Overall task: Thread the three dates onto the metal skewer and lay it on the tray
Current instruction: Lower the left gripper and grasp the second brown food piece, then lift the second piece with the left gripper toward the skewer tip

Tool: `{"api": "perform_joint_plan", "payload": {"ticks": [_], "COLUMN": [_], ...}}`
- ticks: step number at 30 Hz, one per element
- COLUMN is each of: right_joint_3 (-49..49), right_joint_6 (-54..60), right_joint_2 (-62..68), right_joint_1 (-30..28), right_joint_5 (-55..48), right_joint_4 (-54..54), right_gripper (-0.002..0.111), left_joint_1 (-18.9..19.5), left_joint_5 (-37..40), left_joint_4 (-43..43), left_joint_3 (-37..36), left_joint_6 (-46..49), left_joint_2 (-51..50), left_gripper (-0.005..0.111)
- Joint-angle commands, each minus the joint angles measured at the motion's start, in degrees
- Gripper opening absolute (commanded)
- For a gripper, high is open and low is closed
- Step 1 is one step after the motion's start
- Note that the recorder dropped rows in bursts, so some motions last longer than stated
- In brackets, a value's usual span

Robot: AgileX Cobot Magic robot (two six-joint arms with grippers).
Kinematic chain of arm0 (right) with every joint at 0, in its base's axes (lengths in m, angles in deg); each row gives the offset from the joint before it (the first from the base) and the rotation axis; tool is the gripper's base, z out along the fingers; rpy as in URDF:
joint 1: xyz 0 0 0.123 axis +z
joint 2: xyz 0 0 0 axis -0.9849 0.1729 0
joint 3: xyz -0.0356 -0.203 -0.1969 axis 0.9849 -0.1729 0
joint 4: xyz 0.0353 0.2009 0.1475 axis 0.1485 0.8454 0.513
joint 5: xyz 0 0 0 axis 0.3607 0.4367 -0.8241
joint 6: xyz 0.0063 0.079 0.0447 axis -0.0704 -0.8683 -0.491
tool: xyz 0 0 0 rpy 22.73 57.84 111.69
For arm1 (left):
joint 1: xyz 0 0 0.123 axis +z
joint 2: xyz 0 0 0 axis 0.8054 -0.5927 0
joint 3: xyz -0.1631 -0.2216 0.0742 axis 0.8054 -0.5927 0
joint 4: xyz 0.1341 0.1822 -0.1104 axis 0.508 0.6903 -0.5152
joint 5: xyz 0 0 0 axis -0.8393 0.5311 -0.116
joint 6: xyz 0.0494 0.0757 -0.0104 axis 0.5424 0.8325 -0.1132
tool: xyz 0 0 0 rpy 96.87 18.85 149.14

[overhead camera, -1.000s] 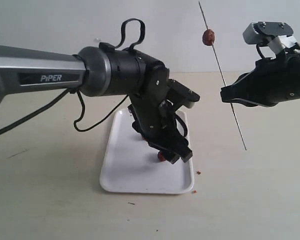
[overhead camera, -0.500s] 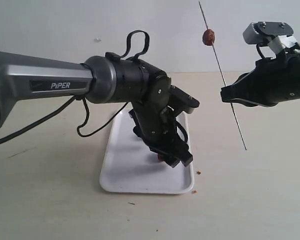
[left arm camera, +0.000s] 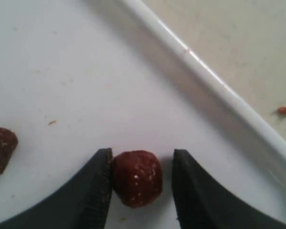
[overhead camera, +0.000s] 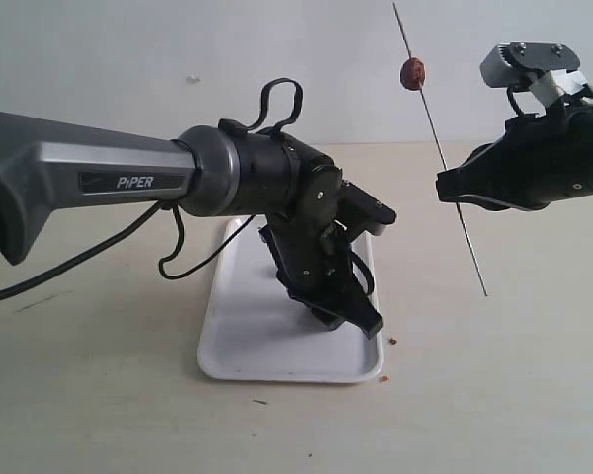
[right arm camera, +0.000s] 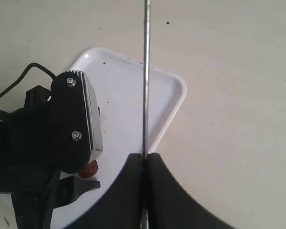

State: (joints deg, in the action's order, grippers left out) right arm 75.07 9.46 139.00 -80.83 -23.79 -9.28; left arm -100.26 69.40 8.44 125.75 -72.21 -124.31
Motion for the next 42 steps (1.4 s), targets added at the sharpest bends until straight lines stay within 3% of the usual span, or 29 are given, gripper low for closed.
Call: {"api": "perform_joint_plan", "payload": {"ticks": [1, 16, 21, 32, 36, 42], "right_joint_3": [-0.13, -0.13, -0.13, -0.13, -0.13, -0.13], "right_joint_6": [0.54, 0.42, 0.42, 0.42, 0.42, -0.49], "right_joint_2": [-0.52, -0.52, -0.52, -0.52, -0.52, -0.41], "right_joint_1": [-0.34, -0.34, -0.34, -0.34, -0.34, -0.34], "right_joint_5": [0.04, -0.19, -0.19, -0.19, -0.56, -0.72], "right_joint_4": [0.25, 0.23, 0.23, 0.23, 0.02, 0.02], "right_gripper": [0.0, 0.0, 0.0, 0.0, 0.0, 0.0], "left_joint_1": [-0.18, -0.18, -0.18, 0.62, 3.88, 11.83], "left_joint_5": [0.0, 0.13, 0.23, -1.57, -5.15, -9.55], "left_joint_4": [0.17, 0.17, 0.17, -0.65, -6.93, -30.99], "left_joint_3": [0.4, 0.4, 0.4, 0.4, 0.4, 0.4], "left_joint_6": [0.08, 0.08, 0.08, -0.99, -1.49, 4.26], "left_joint_2": [-0.02, -0.02, -0.02, 2.84, 7.35, 11.5], "left_gripper": [0.039, 0.038, 0.026, 0.026, 0.026, 0.026]}}
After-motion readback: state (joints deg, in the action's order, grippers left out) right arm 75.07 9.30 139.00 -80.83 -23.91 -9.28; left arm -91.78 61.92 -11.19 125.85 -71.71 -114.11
